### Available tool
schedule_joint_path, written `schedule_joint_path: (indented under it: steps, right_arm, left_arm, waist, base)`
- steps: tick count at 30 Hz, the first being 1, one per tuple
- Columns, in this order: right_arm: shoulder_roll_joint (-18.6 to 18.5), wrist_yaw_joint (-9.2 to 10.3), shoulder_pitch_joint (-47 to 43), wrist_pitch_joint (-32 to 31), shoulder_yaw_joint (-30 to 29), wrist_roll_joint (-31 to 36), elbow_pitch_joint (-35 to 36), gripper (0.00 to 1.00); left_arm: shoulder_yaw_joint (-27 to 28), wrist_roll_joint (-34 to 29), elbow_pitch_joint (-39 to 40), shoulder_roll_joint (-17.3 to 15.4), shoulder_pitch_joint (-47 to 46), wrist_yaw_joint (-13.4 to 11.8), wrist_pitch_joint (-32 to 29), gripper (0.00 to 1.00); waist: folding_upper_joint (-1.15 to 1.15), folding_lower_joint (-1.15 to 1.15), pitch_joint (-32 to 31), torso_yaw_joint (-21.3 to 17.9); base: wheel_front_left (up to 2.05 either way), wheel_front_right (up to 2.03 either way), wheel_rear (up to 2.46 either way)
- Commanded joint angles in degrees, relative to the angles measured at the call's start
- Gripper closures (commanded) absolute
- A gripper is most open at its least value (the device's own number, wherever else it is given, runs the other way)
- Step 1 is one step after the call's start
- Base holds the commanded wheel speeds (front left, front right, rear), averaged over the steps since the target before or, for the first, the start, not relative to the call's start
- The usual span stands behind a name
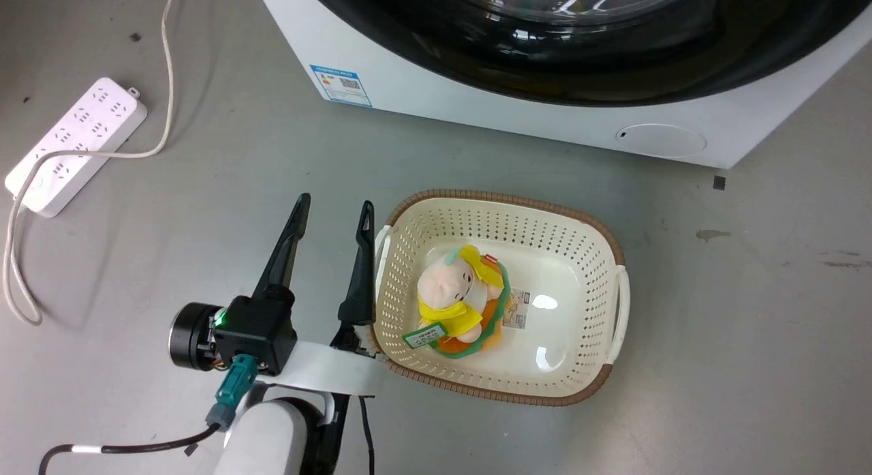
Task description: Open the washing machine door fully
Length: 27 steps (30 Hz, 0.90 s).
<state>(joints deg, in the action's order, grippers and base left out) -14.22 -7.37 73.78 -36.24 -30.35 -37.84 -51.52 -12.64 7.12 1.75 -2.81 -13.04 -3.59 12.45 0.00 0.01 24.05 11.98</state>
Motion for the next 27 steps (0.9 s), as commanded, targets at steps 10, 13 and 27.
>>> schedule_joint_path:
  steps: [10,13,27]
  right_arm:
    - [-0.5,-0.12,2.1,-11.7,-3.1,-3.7,-5.6,1.00]
    - [0.1,-0.12,0.4,-13.9,-4.0,-4.5,-5.7,1.00]
    - [9.1,-0.12,-17.2,-23.4,-4.4,-8.1,3.3,1.00]
  left_arm:
    - [-1.3,1.1,-0.1,-0.1,-1.4,-1.2,1.7,0.00]
    - [-1.4,1.1,-0.4,-0.1,-1.0,-1.2,2.1,0.00]
    - [-2.4,0.7,-3.9,-0.1,4.2,-0.2,2.5,0.00]
  waist:
    - [0.00,-0.01,-0.9,0.8]
    - [0.00,-0.01,-2.3,0.7]
    - [0.00,-0.01,-13.0,-1.3]
  base:
    - [0.00,0.00,0.00]
    - [0.00,0.00,0.00]
    - [0.00,0.00,0.00]
